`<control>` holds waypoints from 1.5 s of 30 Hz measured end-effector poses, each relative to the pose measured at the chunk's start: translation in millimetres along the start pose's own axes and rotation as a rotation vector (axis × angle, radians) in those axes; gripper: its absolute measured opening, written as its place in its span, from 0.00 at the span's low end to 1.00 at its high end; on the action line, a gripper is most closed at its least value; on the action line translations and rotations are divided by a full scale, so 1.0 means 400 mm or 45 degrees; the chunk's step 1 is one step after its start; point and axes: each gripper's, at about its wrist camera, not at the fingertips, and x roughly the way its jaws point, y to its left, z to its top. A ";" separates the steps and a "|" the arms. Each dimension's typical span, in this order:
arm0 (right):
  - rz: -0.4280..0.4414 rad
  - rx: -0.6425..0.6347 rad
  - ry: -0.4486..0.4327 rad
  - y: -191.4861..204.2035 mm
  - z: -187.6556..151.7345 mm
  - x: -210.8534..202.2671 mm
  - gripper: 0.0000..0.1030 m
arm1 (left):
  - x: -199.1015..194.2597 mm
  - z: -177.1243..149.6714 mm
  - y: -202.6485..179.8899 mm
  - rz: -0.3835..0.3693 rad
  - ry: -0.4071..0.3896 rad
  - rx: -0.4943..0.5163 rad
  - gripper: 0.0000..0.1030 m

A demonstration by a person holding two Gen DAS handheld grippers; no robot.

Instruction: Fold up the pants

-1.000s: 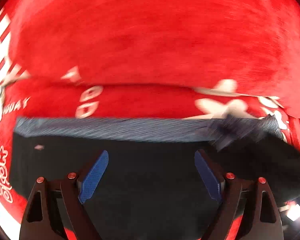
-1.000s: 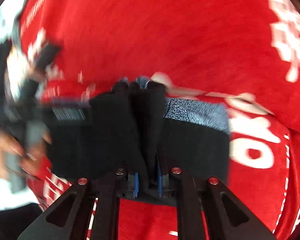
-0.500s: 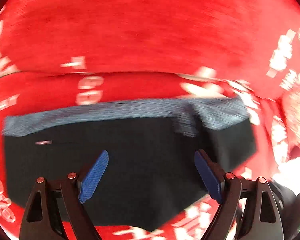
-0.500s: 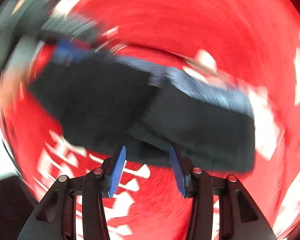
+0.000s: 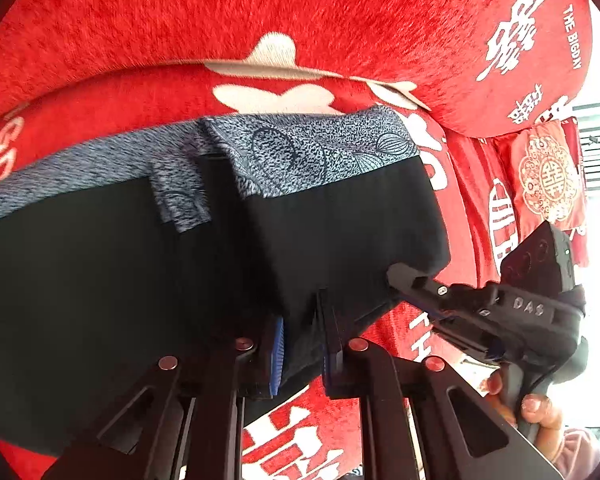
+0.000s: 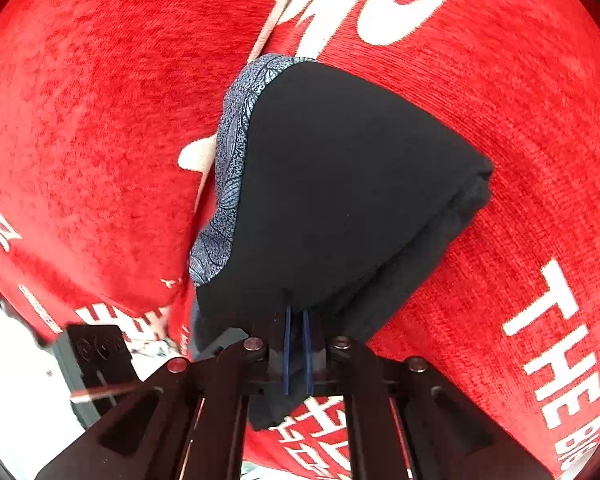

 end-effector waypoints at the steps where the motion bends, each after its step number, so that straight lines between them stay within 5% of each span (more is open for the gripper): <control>1: 0.011 -0.024 0.004 0.013 -0.003 -0.007 0.05 | -0.021 -0.012 -0.002 0.016 -0.028 0.022 0.15; 9: -0.156 -0.209 0.103 0.013 -0.064 0.072 0.04 | -0.001 -0.093 0.055 0.143 -0.044 0.008 0.15; 15: -0.221 -0.501 0.246 0.108 -0.058 0.024 0.16 | -0.008 -0.088 0.051 0.146 -0.047 0.007 0.15; 18: -0.198 -0.695 0.165 0.199 -0.029 -0.034 0.16 | -0.009 -0.084 0.043 0.160 -0.048 0.012 0.15; 23: -0.347 -0.710 -0.013 0.224 0.138 -0.002 0.16 | -0.008 -0.081 0.041 0.163 -0.047 0.008 0.15; 27: -0.459 -0.710 0.043 0.193 0.195 0.115 0.16 | -0.018 -0.083 0.044 0.177 -0.062 0.009 0.15; 29: -0.484 -0.746 0.015 0.204 0.164 0.125 0.16 | -0.028 -0.085 0.044 0.179 -0.078 0.000 0.16; 31: -0.440 -0.776 0.115 0.217 0.134 0.146 0.16 | -0.044 -0.090 0.047 0.199 -0.089 -0.020 0.16; 33: -0.395 -0.801 0.208 0.238 0.093 0.175 0.16 | -0.059 -0.094 0.053 0.234 -0.089 -0.037 0.29; 34: -0.381 -0.817 0.223 0.251 0.079 0.186 0.16 | -0.073 -0.098 0.060 0.266 -0.103 -0.050 0.50; 35: -0.347 -0.811 0.250 0.271 0.058 0.201 0.21 | -0.083 -0.100 0.066 0.287 -0.120 -0.060 0.63; 36: -0.330 -0.806 0.266 0.283 0.045 0.214 0.31 | -0.105 -0.106 0.076 0.307 -0.157 -0.072 0.63; 37: -0.331 -0.811 0.278 0.296 0.033 0.224 0.60 | -0.121 -0.110 0.086 0.321 -0.168 -0.074 0.63; 39: -0.392 -0.907 0.258 0.345 -0.014 0.242 0.72 | -0.138 -0.116 0.107 0.347 -0.173 -0.087 0.63; 41: -0.467 -1.044 0.253 0.389 -0.070 0.263 0.68 | -0.148 -0.124 0.133 0.369 -0.175 -0.106 0.63; 44: -0.664 -1.168 0.266 0.410 -0.117 0.319 0.18 | -0.156 -0.131 0.159 0.382 -0.171 -0.136 0.63; 45: -0.692 -1.165 0.286 0.406 -0.119 0.335 0.12 | -0.162 -0.135 0.165 0.381 -0.177 -0.147 0.63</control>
